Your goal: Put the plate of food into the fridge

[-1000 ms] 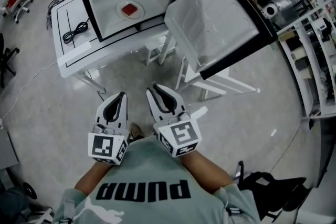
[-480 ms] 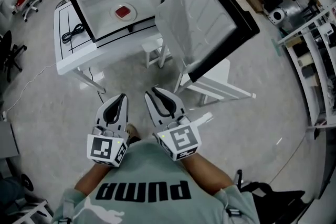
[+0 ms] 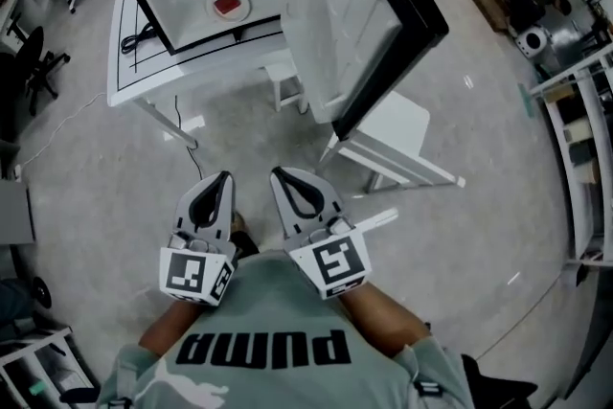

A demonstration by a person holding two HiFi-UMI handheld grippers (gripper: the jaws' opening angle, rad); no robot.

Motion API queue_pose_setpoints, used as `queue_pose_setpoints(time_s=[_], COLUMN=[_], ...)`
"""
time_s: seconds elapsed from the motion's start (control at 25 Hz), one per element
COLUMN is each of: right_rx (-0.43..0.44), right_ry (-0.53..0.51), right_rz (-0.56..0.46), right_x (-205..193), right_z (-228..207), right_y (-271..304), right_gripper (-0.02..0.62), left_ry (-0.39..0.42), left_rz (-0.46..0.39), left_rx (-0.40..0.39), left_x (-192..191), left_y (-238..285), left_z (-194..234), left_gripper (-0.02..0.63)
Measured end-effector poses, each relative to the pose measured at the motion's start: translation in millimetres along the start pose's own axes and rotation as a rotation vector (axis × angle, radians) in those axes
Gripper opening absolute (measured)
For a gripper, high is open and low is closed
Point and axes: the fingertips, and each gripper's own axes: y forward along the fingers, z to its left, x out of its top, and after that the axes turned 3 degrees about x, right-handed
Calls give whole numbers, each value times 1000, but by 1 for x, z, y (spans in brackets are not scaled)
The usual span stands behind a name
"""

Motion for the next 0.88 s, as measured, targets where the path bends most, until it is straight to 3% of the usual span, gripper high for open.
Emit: queue_pose_setpoints(time_s=[0.36,0.88], right_rx=[65,121], right_ry=[-9,-30], right_rz=[1,60], right_x=[-17,-42], right_z=[-1,15], right_y=[-38,-54], right_gripper=[8,5], left_ry=[-4,-25], left_rz=[-18,-10], left_rx=[94,145], left_x=[-12,-31], left_y=[-21,-35], left_z=[-24,-34], left_gripper=[5,5])
